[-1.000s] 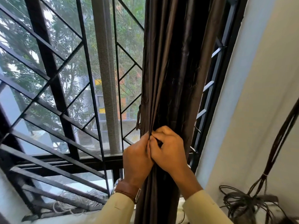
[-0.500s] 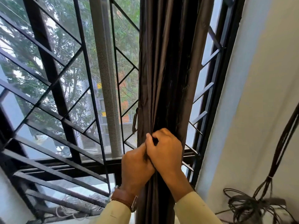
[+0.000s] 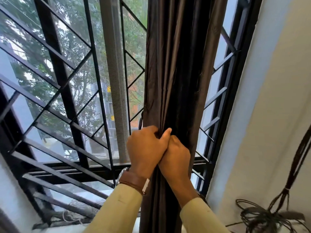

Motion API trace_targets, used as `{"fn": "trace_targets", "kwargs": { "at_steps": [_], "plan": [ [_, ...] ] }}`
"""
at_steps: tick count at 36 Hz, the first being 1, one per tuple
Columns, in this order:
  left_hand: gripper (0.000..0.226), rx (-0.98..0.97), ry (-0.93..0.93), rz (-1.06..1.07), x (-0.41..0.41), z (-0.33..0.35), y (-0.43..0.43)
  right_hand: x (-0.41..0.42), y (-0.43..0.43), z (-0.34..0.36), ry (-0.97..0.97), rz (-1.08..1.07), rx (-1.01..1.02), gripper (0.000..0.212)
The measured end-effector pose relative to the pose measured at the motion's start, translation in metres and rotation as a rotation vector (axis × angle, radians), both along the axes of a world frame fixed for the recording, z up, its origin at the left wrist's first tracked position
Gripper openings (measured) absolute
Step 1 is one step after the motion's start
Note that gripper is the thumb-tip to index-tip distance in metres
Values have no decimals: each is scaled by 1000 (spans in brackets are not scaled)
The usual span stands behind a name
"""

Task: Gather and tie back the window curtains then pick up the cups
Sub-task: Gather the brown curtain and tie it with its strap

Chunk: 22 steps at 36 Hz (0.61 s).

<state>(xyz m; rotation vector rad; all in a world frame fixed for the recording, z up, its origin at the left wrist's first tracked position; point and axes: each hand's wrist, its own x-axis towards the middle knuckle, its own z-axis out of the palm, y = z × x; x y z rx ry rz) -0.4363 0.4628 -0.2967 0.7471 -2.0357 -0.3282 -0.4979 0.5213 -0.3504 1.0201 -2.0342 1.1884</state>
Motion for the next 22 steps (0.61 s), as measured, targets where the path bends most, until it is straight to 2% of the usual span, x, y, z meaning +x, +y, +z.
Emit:
{"fn": "trace_targets", "kwargs": {
  "at_steps": [4,7,13,15,18,22],
  "plan": [
    [46,43,-90,38,-3,6,-1,5,2,-2,25,6,-37,34],
    [38,19,-120,34,-2,4,-1,5,5,-3,17,9,-32,30],
    [38,-21,-82,35,1,-5,-6,-1,18,-1,3,43,64,21],
    [38,-27,-68,34,2,-6,-8,0,30,2,50,18,-46,22],
    [37,-44,-50,32,4,-9,-10,3,52,14,62,-75,-324,17],
    [41,-59,-29,33,5,-11,-12,-10,68,21,-176,-136,-512,39]
  ]
}}
